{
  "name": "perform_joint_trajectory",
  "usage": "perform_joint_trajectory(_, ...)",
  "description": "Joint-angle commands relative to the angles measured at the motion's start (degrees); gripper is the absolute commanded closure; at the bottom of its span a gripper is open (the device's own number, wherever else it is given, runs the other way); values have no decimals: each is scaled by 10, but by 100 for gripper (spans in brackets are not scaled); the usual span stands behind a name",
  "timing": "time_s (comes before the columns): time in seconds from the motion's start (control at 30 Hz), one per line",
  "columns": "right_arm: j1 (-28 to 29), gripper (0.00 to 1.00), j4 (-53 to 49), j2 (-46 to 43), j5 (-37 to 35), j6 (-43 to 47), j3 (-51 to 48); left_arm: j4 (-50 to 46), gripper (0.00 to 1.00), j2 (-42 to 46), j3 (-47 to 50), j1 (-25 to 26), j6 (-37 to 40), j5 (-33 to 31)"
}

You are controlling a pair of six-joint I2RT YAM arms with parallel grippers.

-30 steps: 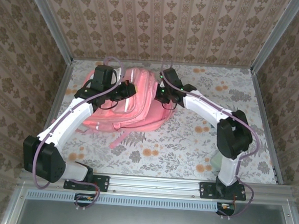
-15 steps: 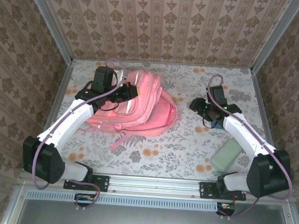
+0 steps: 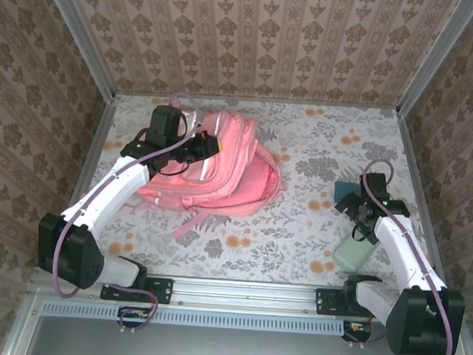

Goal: Pack books, pencil case, and school supplies into a backpack

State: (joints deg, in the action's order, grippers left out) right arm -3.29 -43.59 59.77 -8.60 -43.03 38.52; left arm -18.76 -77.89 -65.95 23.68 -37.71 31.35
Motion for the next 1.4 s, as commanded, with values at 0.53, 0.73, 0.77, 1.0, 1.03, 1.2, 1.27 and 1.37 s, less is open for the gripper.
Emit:
perform_joint_trajectory(0.53, -37, 2, 60, 53, 112, 26, -87, 34, 100, -3, -23, -5, 13, 11)
perform_joint_trajectory(0.73, -7, 8, 90, 9, 170, 42, -70, 38, 100, -5, -21, -4, 9, 12)
perform_joint_trajectory(0.77, -1, 8, 91, 2, 174, 42, -65, 40, 100, -5, -20, -4, 8, 12)
perform_joint_trajectory(1.0, 18, 4, 8, 2, 98, 63, -18, 45, 100, -4, -16, -4, 5, 15)
perform_joint_trajectory(1.03, 19, 2, -2, 7, 87, 66, -12, 46, 100, -4, -16, -4, 5, 15)
perform_joint_trajectory(1.2, 23, 0, -28, 1, 39, 39, -11, 47, 100, -3, -14, -4, 5, 14)
perform_joint_trajectory(1.27, 23, 1, -34, -5, 21, 26, -14, 45, 100, -1, -13, -4, 6, 13)
perform_joint_trajectory(1.37, 26, 1, -42, -17, 22, 18, -11, 41, 100, 1, -13, -4, 8, 11)
